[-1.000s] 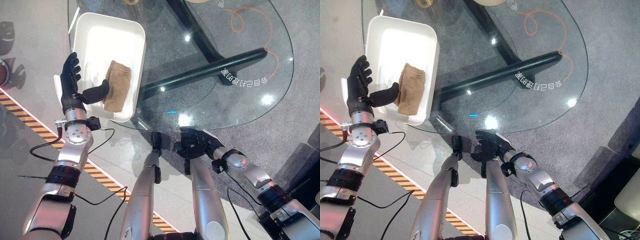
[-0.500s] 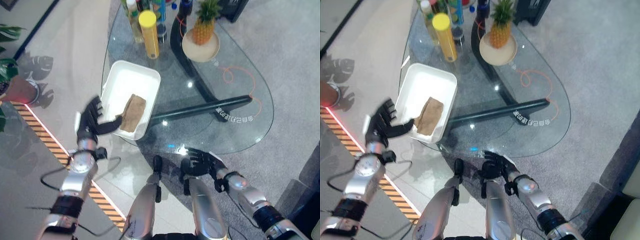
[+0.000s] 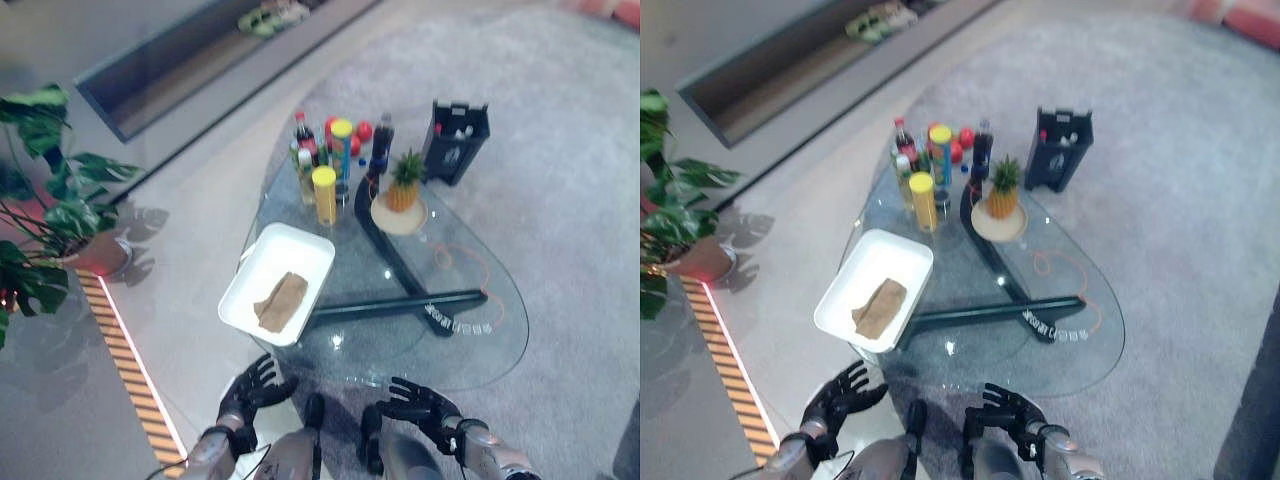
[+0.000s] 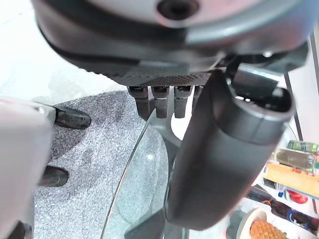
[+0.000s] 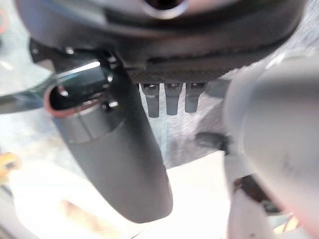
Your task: Wipe the table with a cloth and put it in the basket.
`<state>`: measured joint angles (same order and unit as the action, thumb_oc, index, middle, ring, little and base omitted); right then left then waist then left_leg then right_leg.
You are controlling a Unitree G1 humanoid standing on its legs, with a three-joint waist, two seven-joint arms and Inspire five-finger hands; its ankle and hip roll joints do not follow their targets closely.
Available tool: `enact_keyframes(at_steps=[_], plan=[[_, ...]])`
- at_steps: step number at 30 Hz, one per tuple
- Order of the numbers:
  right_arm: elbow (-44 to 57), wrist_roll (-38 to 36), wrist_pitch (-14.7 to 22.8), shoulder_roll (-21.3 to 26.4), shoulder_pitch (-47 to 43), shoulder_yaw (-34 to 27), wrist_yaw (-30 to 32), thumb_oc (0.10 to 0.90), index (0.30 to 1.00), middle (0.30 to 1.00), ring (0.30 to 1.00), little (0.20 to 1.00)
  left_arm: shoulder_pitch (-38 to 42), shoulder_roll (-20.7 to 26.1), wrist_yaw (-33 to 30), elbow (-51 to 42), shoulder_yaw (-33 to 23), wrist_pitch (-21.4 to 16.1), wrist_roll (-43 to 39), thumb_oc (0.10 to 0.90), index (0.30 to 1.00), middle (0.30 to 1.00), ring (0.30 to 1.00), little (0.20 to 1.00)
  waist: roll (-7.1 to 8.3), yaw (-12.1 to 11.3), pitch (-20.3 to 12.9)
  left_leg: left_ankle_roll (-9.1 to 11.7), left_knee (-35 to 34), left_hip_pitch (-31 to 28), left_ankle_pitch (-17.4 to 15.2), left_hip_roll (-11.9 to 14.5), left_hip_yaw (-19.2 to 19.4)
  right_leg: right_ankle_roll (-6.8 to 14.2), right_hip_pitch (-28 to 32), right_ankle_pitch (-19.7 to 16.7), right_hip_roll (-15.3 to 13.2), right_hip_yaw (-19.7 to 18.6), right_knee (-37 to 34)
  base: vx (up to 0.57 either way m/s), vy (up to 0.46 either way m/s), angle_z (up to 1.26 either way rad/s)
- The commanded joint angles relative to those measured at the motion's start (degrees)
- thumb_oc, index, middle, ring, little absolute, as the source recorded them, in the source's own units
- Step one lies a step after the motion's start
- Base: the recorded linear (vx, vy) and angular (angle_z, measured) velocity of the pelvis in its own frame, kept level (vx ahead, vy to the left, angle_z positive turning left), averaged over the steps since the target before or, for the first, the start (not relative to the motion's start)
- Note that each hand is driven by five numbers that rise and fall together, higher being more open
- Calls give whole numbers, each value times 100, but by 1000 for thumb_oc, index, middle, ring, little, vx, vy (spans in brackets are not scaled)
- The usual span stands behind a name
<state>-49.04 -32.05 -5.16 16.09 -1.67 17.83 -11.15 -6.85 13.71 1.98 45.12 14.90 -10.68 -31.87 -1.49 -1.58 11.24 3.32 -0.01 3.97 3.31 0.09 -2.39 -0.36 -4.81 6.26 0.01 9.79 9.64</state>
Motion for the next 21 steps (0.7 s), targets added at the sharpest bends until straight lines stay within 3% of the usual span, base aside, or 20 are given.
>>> enact_keyframes(at_steps=[1,4,12,21], plan=[[9,23,721,-45,42,82,-148,800,900,900,900,900,257,-51,241,256,-88,-418,-34,800,900,900,900,900,334,-78,-246,-28,257,-111,-381,-144,-98,341,545,-518,-124,-274,-974,23,-27,6],[-269,355,668,-135,21,224,-145,800,900,900,900,900,441,-172,321,916,-114,-391,-63,800,900,900,900,900,324,-32,-401,-7,123,-275,-383,-91,-59,362,674,-531,-135,-287,-1078,11,-12,4],[-1349,518,-25,-216,-150,285,-301,800,900,900,900,900,746,-217,1368,1614,80,-128,-43,800,900,900,900,900,238,-1,-634,33,-85,-551,-405,17,64,399,913,-517,-174,-254,-1235,14,8,-1],[-1994,675,-247,-320,-251,172,-314,800,900,900,900,900,817,-272,1455,2129,81,82,-49,800,900,900,900,900,146,22,-774,29,-210,-730,-419,62,152,421,1038,-512,-225,-249,-1312,42,33,-5]])
